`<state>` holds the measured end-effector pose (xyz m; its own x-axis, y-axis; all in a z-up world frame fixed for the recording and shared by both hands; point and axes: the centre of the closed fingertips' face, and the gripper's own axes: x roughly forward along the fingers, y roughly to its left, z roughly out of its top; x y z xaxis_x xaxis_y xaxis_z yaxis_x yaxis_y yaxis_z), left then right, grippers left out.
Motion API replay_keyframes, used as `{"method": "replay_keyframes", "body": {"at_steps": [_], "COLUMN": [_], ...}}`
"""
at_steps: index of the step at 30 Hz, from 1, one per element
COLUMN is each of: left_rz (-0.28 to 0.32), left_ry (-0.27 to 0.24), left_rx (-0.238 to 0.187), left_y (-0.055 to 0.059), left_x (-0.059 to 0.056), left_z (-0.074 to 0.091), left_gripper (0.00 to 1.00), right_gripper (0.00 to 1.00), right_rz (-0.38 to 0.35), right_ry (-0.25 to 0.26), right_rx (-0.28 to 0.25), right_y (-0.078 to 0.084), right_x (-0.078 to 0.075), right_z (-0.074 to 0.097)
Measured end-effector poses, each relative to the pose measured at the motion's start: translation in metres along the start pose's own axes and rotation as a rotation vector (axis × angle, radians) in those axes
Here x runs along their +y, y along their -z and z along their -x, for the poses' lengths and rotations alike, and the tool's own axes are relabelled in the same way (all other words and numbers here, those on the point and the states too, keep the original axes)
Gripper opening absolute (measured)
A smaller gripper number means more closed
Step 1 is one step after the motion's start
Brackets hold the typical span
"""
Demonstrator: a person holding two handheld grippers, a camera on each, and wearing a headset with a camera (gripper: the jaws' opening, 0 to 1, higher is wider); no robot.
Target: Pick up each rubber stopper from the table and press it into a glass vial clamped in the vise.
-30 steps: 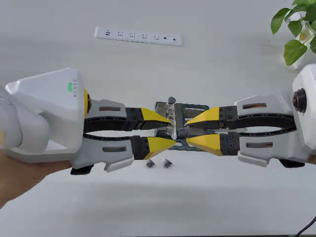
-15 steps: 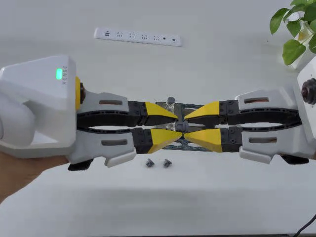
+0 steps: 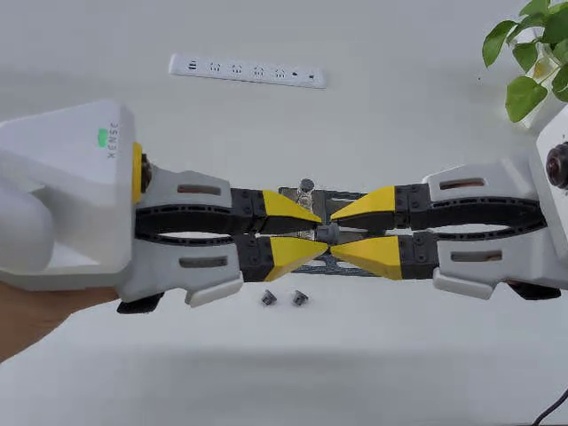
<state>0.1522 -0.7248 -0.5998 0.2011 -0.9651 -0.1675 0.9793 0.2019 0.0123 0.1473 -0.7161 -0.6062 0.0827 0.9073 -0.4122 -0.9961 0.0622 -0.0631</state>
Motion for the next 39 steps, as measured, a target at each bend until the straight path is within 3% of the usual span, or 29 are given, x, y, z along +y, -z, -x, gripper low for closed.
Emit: {"method": "replay_keyframes", "body": {"at_steps": [7,12,17,33,36,39], "left_rz": [-0.017,-0.031,0.017,0.054,0.065,0.102], "left_ry": [-0.001,0.004,-0.006,-0.001,0.003,0.008], "left_rx": [0.000,-0.001,-0.015,-0.049,-0.056,-0.093], "left_y": [-0.002,-0.003,-0.004,-0.006,-0.006,-0.011], "left_x": [0.000,-0.001,0.000,0.001,0.001,0.002], "left_z": [0.000,0.001,0.002,0.003,0.005,0.009], "left_gripper": [0.05,0.05,0.04,0.04,0.04,0.04], "right_gripper": [0.07,0.07,0.07,0.11,0.11,0.11], "right_rz": [0.000,-0.050,-0.044,-0.047,-0.057,-0.076], "right_ry": [-0.004,-0.013,-0.008,0.008,0.003,0.006], "right_rx": [0.005,0.012,0.017,0.005,-0.014,-0.046], "right_y": [-0.001,-0.002,-0.003,-0.007,-0.010,-0.015], "right_x": [0.000,0.000,0.000,-0.002,-0.002,-0.004], "right_z": [0.001,0.001,0.002,0.003,0.006,0.010]}}
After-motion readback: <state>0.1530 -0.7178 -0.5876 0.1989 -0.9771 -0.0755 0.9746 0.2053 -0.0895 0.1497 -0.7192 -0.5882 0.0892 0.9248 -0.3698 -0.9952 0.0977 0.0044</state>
